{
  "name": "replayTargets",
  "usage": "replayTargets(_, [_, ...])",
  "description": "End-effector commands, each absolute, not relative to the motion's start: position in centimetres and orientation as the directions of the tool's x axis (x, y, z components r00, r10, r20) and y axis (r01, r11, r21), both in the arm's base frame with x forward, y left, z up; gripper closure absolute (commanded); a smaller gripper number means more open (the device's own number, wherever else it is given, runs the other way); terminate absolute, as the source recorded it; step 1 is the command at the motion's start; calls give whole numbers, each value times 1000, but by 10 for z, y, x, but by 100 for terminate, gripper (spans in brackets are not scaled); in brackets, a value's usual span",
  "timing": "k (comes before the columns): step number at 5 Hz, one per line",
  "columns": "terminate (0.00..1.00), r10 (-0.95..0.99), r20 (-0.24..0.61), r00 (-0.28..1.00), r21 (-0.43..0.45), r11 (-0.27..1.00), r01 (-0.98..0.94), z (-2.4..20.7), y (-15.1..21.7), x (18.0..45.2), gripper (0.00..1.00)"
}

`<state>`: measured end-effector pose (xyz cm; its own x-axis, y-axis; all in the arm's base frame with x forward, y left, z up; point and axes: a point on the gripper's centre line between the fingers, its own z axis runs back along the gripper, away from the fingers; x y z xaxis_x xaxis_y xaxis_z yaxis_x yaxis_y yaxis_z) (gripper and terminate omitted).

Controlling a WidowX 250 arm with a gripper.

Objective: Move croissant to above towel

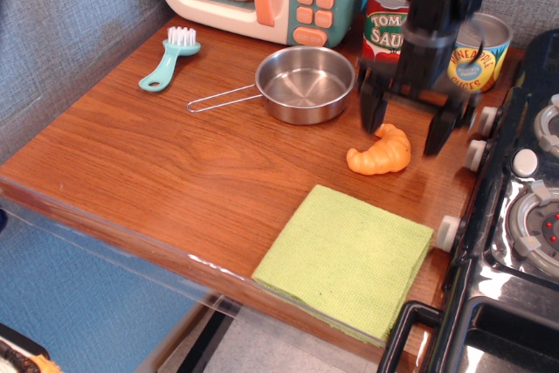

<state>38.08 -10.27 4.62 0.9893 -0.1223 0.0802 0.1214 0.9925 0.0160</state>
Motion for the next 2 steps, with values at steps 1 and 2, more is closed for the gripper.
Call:
replayTargets(1, [0, -27, 239, 971, -10, 999, 31, 149, -58, 342, 0])
replayTargets(2, [0, -3, 213, 977, -40, 999, 11, 148, -36, 319, 0])
